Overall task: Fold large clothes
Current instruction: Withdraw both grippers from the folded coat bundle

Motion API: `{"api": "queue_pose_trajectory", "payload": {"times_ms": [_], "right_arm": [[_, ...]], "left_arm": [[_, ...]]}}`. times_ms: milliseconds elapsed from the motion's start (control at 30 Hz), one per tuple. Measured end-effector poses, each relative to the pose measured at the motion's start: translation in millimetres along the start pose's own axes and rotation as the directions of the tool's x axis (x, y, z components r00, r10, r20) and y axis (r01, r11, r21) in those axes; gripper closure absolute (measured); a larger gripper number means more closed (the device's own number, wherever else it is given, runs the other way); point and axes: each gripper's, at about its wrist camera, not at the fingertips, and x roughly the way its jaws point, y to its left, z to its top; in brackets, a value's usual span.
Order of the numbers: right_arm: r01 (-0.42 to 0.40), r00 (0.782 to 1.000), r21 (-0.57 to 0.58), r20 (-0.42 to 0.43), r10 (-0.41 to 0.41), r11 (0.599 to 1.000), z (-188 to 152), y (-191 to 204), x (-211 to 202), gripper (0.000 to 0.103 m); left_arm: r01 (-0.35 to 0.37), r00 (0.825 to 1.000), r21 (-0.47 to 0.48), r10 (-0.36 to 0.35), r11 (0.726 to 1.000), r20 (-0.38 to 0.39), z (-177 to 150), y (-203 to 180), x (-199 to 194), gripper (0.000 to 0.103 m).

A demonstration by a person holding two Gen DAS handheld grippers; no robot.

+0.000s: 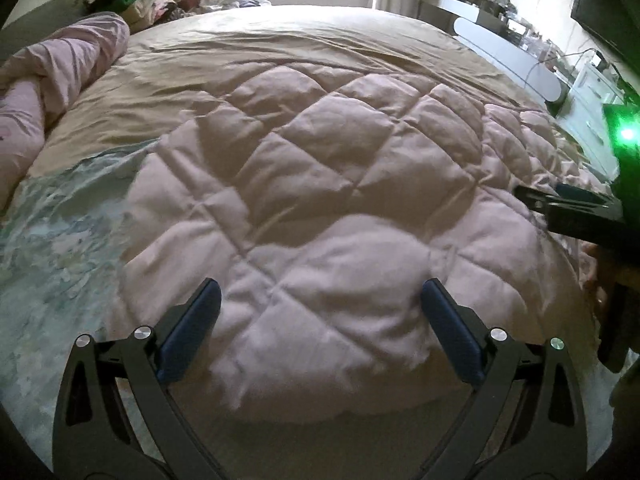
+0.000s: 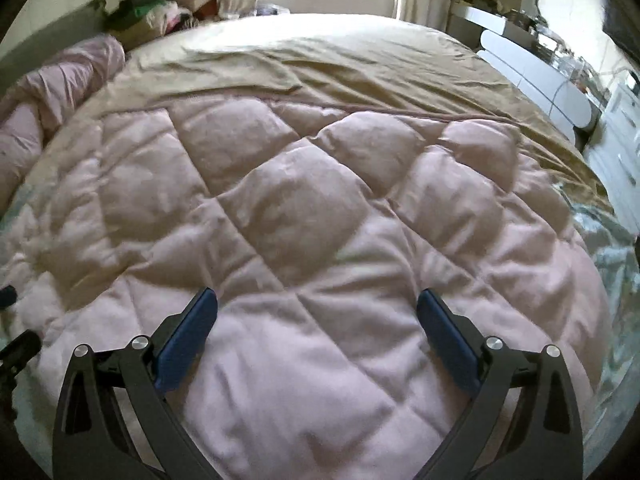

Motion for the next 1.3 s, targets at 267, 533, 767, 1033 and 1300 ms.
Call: {"api": "queue_pose_trajectory", "payload": {"times_ms": [267, 533, 767, 1033, 1300], "right_arm": [[-0.15, 0.98, 0.039, 0.136, 0.144, 0.988, -30, -31, -90, 0.004], [-0.148, 0.948, -0.001, 0.285, 0.142, 0.989, -62, -62, -176, 0.004], [-0.113, 0.925, -0.037, 0.36, 0.119, 0.993, -98, -81, -216, 0.004], [-0.093, 0.94, -0.022, 0.329, 0.095, 0.995, -139, -101, -215, 0.004], [-0.104, 0.96, 0.045, 0.265, 0.088, 0.994, -172, -119, -191, 0.004]], "left_arm": [[-0.023, 0.997, -0.064, 0.027, 0.998, 0.069, -14, 14, -43, 0.009], [-0.036, 0.988, -0.11, 0.052, 0.993, 0.147, -46, 15, -95, 0.009], [-0.036, 0.98, -0.135, 0.061, 0.99, 0.189, -78, 17, -127, 0.009], [-0.079, 0.978, -0.137, 0.104, 0.987, 0.183, -113, 16, -139, 0.009], [-0.122, 0.982, -0.133, 0.139, 0.984, 0.126, -138, 16, -125, 0.009]]}}
